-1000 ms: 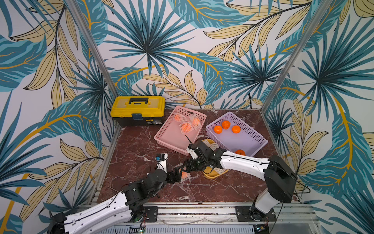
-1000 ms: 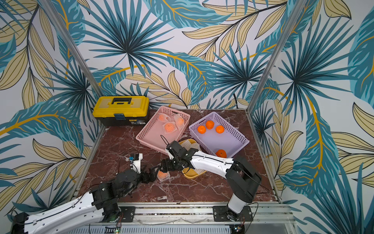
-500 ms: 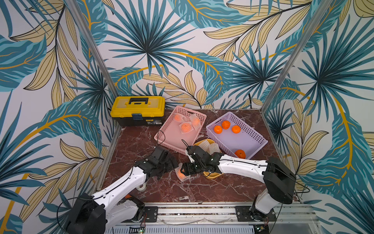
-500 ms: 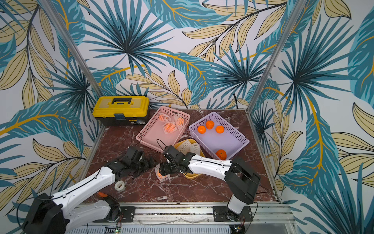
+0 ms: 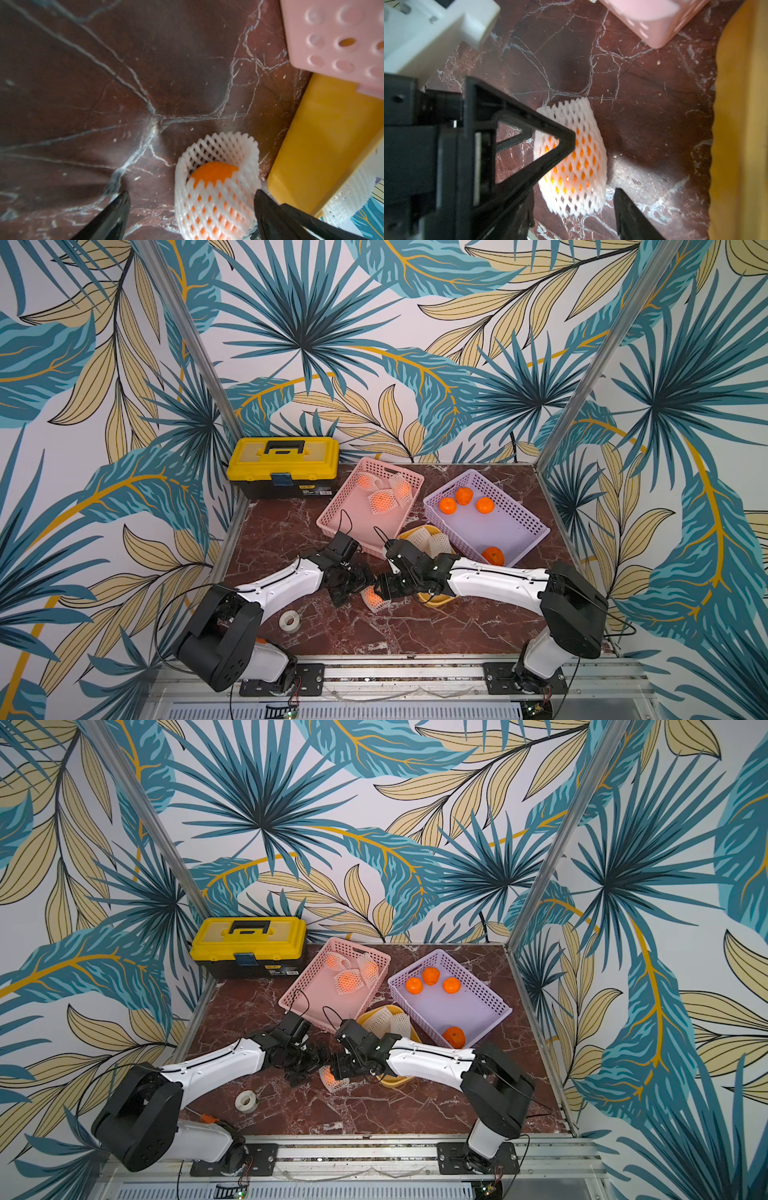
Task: Remove foam nets from oranges
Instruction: Remove the foam net from the orange.
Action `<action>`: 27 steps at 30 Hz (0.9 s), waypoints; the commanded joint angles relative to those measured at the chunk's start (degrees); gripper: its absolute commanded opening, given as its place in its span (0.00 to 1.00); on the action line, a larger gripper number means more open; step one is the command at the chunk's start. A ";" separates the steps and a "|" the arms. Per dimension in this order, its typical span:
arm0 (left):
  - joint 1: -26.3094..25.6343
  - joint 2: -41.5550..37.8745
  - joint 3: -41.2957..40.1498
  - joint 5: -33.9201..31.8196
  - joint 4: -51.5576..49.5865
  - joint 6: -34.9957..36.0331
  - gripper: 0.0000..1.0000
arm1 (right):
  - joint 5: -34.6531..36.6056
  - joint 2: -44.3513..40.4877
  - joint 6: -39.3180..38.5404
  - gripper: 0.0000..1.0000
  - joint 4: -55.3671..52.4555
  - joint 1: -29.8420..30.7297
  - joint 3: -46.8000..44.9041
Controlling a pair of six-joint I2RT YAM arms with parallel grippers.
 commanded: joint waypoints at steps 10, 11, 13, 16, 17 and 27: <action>0.31 3.84 2.68 1.33 5.73 0.02 0.41 | 0.20 -3.06 0.92 0.60 0.78 0.25 -2.92; 0.34 3.71 2.74 1.63 6.06 -0.09 0.37 | 0.18 -3.14 0.89 0.60 0.96 0.24 -2.92; 0.34 3.15 2.83 1.60 6.29 -0.21 0.26 | 0.01 -3.17 0.81 0.59 0.96 0.24 -2.84; 0.34 1.13 2.74 1.00 6.47 -0.02 0.14 | -0.62 -3.07 0.49 0.59 0.96 0.25 -2.75; 0.34 0.14 2.66 0.44 6.62 0.23 0.13 | -0.94 -3.15 0.46 0.59 0.82 0.31 -2.77; 0.25 -7.61 0.55 -2.96 10.48 4.06 0.12 | -3.00 -4.23 0.83 0.57 3.60 0.25 -3.98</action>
